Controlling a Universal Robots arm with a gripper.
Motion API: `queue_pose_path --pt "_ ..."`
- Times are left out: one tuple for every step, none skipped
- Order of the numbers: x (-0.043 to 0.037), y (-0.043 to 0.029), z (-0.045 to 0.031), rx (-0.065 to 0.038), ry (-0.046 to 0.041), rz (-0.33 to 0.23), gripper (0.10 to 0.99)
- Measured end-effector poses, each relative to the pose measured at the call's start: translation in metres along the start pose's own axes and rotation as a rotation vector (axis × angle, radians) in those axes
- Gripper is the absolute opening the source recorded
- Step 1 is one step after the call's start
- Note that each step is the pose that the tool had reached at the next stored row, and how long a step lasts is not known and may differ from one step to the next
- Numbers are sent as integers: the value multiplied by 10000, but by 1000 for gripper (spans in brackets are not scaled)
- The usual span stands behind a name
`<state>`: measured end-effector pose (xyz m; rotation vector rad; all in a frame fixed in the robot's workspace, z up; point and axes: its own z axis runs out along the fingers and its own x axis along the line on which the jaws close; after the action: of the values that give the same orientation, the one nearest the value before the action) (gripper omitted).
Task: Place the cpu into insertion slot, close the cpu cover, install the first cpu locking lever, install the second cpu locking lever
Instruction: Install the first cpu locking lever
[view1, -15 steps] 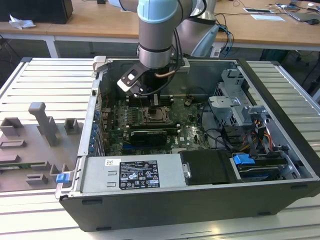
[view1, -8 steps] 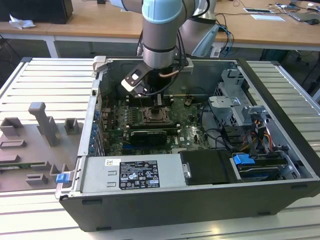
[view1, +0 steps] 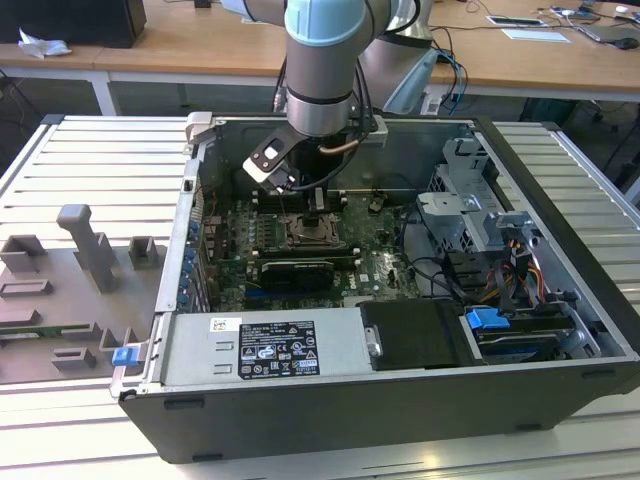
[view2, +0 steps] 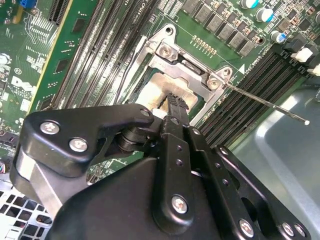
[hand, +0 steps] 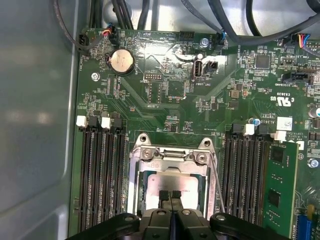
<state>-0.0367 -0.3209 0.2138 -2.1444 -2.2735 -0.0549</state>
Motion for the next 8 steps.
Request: queue_pose_path --pt "0 0 -3 0 0 -1 106" --pt "0 0 -3 -1 2 -1 106" --pt "0 0 -6 1 -1 -1 106" --pt "0 0 -15 1 -1 0 106" --pt "1 1 -24 -1 3 0 106" --pt "1 0 -28 0 1 0 106" --pt "1 0 -29 0 1 0 106" --pt "1 0 -30 -1 2 0 106"
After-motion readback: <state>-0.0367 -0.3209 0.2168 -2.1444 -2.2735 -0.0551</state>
